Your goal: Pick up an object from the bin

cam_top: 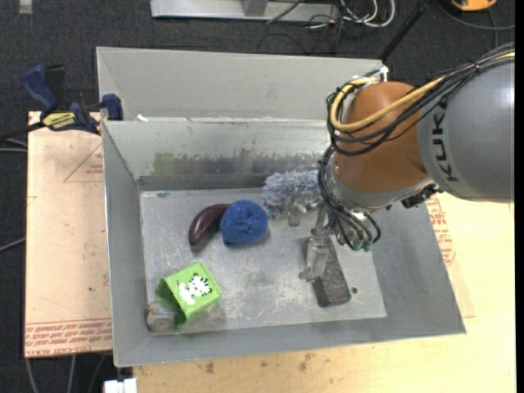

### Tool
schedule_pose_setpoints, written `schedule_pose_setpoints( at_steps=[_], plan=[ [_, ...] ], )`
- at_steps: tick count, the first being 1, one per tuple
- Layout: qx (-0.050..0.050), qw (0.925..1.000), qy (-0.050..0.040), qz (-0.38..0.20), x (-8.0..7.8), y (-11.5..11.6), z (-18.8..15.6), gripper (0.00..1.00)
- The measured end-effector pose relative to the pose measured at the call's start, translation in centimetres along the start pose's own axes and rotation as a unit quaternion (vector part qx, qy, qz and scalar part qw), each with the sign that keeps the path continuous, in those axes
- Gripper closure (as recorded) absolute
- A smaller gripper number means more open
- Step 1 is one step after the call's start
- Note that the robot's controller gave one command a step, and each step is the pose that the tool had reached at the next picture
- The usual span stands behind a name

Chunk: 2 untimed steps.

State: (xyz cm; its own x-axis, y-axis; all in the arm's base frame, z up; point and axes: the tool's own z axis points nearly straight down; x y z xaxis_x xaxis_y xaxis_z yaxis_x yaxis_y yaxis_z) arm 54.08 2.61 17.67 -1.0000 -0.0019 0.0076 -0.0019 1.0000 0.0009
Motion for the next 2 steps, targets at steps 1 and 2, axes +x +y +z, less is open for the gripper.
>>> schedule_pose_setpoints(
  at_steps=[1,2],
  plan=[
    [0.000,1.0000,-0.0041,0.000,-0.1,0.0,-0.5,0.00],
    [0.000,0.9974,-0.0077,-0.071,-4.6,3.0,3.3,0.00]
  ],
)
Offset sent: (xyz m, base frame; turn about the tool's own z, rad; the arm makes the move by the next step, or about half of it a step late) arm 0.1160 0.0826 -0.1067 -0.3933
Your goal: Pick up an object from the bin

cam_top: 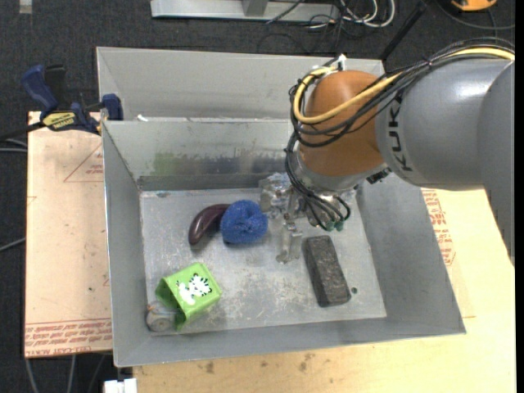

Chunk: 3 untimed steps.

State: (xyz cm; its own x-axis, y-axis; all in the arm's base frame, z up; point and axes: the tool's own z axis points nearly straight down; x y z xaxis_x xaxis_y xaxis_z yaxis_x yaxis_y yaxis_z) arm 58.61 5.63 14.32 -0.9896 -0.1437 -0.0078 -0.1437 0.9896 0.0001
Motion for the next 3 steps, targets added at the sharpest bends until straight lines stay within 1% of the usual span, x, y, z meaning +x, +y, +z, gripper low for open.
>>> schedule_pose_setpoints(
  at_steps=[1,2,3],
  plan=[
    [-0.001,0.9998,0.0020,0.018,-4.3,4.6,1.5,0.00],
    [-0.001,0.9995,0.0004,-0.032,-7.3,4.2,1.1,0.00],
    [-0.001,0.9969,-0.0008,0.079,-6.5,4.6,4.4,0.00]
  ],
)
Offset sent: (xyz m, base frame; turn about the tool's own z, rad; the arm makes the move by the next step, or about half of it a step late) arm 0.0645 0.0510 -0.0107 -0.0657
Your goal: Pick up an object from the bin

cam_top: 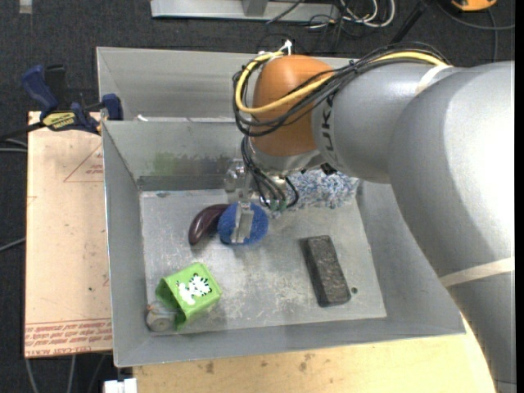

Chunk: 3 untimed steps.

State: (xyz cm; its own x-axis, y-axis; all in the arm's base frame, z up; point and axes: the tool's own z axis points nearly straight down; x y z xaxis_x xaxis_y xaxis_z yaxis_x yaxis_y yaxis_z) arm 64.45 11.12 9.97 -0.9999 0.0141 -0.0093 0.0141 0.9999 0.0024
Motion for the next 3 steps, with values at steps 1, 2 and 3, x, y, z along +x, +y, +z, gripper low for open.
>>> schedule_pose_setpoints(
  at_steps=[1,2,3],
  plan=[
    [0.000,0.9997,0.0031,-0.024,0.93,-1.33,2.86,1.00],
    [0.000,0.9997,0.0031,-0.023,0.93,-1.33,2.86,1.00],
    [0.001,0.9997,0.0051,-0.023,1.05,-1.35,2.58,1.00]
  ],
)
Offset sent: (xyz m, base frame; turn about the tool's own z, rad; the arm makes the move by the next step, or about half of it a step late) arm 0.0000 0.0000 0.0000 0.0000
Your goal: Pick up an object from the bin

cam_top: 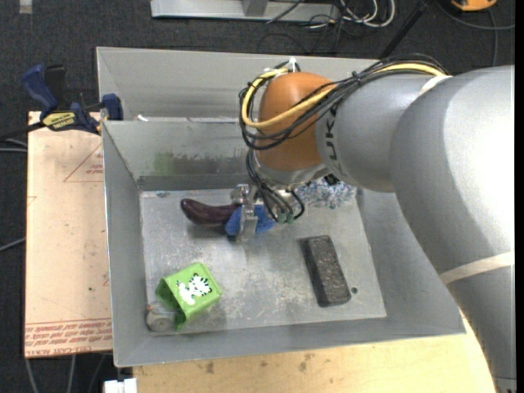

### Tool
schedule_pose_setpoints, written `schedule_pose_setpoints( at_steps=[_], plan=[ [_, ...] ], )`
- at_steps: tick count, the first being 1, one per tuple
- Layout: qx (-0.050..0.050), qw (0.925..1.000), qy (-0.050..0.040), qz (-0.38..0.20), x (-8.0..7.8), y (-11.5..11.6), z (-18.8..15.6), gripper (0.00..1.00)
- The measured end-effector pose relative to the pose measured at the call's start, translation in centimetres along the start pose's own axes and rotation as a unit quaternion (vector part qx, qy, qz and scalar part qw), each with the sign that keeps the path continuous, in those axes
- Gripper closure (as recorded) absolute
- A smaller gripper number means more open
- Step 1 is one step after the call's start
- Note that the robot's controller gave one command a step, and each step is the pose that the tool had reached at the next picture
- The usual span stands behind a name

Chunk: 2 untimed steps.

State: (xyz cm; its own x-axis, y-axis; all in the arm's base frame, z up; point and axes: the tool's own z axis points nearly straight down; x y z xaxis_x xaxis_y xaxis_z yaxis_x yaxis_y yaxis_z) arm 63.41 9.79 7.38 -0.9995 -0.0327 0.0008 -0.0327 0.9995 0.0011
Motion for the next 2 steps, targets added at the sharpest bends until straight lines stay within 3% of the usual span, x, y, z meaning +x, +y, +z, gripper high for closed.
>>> schedule_pose_setpoints(
  at_steps=[1,2],
  plan=[
    [0.001,1.0000,0.0043,0.000,0.3,0.0,-2.0,1.00],
    [0.000,1.0000,0.0015,0.000,0.1,0.0,-4.3,1.00]
  ],
)
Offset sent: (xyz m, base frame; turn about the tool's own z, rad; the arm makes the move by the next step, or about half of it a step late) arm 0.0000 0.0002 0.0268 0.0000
